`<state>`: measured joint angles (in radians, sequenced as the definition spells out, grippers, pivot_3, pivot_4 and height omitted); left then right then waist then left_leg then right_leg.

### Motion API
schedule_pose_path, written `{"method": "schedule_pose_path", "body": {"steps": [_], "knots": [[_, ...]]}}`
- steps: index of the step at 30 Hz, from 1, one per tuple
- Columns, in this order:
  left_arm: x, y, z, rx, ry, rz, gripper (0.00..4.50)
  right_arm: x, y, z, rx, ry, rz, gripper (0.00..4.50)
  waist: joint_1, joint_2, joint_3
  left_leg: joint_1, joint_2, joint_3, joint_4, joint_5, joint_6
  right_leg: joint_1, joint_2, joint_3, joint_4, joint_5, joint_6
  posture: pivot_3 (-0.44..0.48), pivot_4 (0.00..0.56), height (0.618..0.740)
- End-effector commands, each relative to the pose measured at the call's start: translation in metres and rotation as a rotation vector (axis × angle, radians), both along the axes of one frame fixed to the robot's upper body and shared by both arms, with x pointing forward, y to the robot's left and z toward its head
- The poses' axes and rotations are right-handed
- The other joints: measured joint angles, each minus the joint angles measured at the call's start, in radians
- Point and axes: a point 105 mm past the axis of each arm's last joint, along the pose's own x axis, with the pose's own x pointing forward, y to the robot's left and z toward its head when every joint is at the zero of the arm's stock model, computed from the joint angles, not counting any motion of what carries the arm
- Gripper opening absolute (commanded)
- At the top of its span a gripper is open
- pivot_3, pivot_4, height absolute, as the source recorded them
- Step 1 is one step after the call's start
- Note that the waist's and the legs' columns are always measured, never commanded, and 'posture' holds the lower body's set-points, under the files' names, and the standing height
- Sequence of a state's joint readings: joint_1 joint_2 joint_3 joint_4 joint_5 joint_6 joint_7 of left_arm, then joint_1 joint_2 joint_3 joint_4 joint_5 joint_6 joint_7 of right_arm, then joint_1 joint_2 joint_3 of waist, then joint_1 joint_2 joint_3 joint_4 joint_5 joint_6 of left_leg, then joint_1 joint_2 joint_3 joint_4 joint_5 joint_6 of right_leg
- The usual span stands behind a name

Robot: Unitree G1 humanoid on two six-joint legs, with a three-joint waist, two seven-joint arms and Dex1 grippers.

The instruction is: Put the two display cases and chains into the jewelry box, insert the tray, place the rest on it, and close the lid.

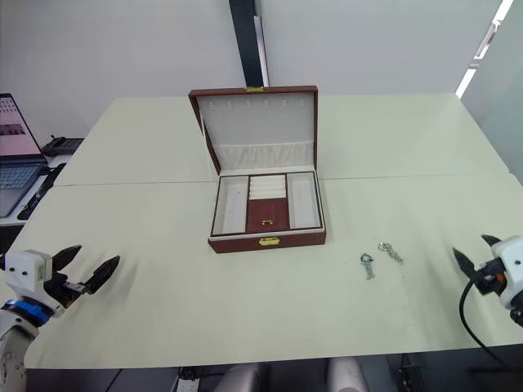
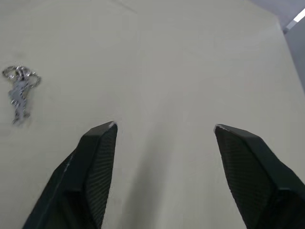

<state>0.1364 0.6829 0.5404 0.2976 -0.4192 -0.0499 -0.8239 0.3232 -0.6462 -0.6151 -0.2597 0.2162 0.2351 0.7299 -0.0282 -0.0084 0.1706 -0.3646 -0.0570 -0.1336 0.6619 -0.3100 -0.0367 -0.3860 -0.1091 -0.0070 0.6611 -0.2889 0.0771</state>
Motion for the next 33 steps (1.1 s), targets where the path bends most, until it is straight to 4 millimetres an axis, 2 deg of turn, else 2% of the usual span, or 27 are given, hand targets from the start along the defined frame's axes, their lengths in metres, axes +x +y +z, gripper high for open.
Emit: {"method": "schedule_pose_path", "body": {"steps": [1,10,18,23,28,33], "knots": [[0.002,-0.005,0.011,0.012,-0.031,-0.044,4.50,0.000,0.002,0.016,-0.025,-0.060,0.023,4.47,0.000,0.000,0.000,0.000,0.000,0.000,0.000,0.000,0.000,0.000,0.000,0.000,0.000,0.000,0.000,0.000,0.150,0.740],[0.002,-0.023,0.013,0.011,-0.016,-0.145,4.50,0.002,0.001,0.013,-0.016,-0.052,0.028,4.47,0.000,0.000,-0.001,0.001,0.000,0.000,0.000,0.000,0.000,0.001,0.000,0.000,0.000,0.000,0.000,0.000,0.150,0.740],[-0.002,-0.069,0.023,0.025,0.028,-0.428,4.50,0.001,0.002,0.017,-0.020,-0.046,0.054,4.47,0.000,0.000,-0.001,0.001,0.000,0.000,0.000,0.000,0.000,0.001,0.000,0.000,0.000,0.000,0.000,0.000,0.150,0.740],[-0.021,-0.122,0.036,0.025,0.039,-0.743,4.50,0.002,0.013,0.018,-0.037,-0.015,0.126,4.47,0.000,0.000,-0.001,0.001,0.001,0.000,0.000,0.000,0.000,0.001,0.000,0.000,0.000,0.000,0.000,0.000,0.150,0.740],[-0.030,-0.169,0.059,-0.014,-0.044,-0.948,4.50,0.004,0.037,0.016,-0.027,0.035,0.240,4.47,0.000,0.000,-0.001,0.001,0.001,0.000,0.000,0.000,0.000,0.002,0.000,0.000,0.000,0.000,0.000,0.000,0.150,0.740],[-0.036,-0.195,0.078,-0.039,-0.110,-1.079,4.50,0.011,0.061,0.012,0.003,0.108,0.324,4.47,0.001,0.001,-0.001,0.001,0.001,0.000,0.001,0.000,0.000,0.002,0.000,0.000,0.000,0.000,0.000,0.000,0.150,0.740]]}}
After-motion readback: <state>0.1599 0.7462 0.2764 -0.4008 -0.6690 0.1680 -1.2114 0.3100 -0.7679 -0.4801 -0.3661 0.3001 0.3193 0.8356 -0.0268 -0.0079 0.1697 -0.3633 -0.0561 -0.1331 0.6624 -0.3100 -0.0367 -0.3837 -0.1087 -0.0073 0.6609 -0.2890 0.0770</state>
